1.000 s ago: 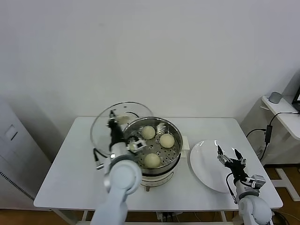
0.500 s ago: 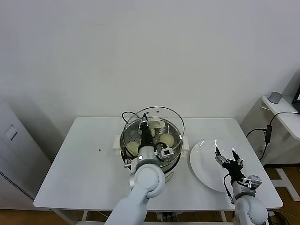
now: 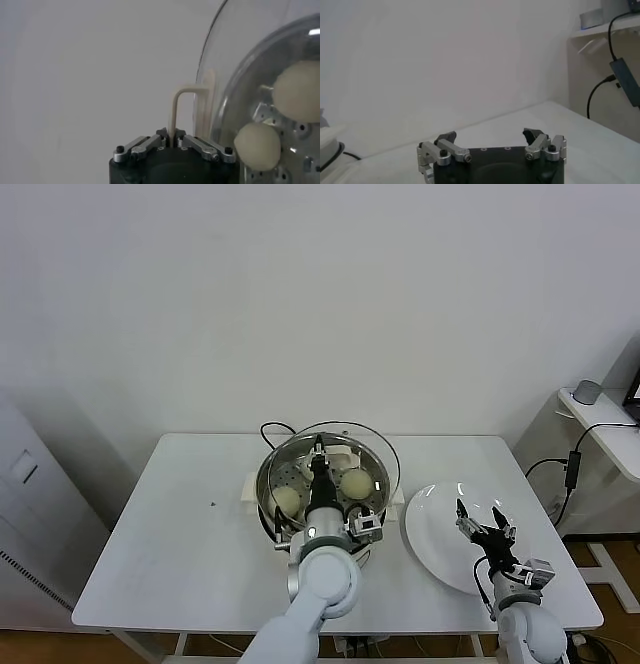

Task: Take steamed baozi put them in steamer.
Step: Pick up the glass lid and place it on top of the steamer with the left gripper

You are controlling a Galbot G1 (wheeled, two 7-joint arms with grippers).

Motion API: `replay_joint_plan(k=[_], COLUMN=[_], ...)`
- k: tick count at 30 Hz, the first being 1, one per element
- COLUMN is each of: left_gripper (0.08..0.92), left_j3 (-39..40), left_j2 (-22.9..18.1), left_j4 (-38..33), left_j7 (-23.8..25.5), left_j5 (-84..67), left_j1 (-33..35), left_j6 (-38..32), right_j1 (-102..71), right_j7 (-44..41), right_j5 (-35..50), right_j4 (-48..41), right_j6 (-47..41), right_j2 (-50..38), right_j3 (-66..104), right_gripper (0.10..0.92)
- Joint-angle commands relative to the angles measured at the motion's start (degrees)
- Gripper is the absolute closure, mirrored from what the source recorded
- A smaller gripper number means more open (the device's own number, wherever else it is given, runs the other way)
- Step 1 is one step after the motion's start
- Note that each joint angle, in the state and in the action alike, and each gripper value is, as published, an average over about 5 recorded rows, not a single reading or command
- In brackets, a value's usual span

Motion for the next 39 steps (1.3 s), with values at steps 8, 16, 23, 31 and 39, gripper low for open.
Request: replay_joint_plan(k=[8,16,23,31,39], left_gripper=[0.866,0.866,0.866,0.866,0.866], left_j3=[-0.3,-0.5,-1.1,-1.3,-1.3], left_j2=[-2.8,-2.8,-2.8,-2.8,-2.8], left_j4=[2.5,3.0,3.4,4.3,3.9], left_j7=[0.9,1.6,1.6,1.1,2.5], left_j5=[8.9,8.9,7.8,6.9,6.8], left_j1=[2.0,1.8,1.3,1.0,1.1], left_j6=[2.8,2.8,2.8,2.8,2.8], right_j1=[-0.2,-0.5,-0.8,-0.8,-0.7], right_j7=[-0.1,-0.1,-0.1,-0.2,-0.2], right_j5=[0.3,0.4,0.4,0.6,0.6], right_j4=[0.4,0.5,0.5,0.3,0.1], right_j6=[0.2,0.3,0.5,0.6,0.6], right_j2=[-0.2,-0.1,-0.1,-0.2,-0.1], right_j3=[0.1,0.1,0.1,0.2,0.2], right_gripper=[0.203,0.203,0.203,0.203,0.203])
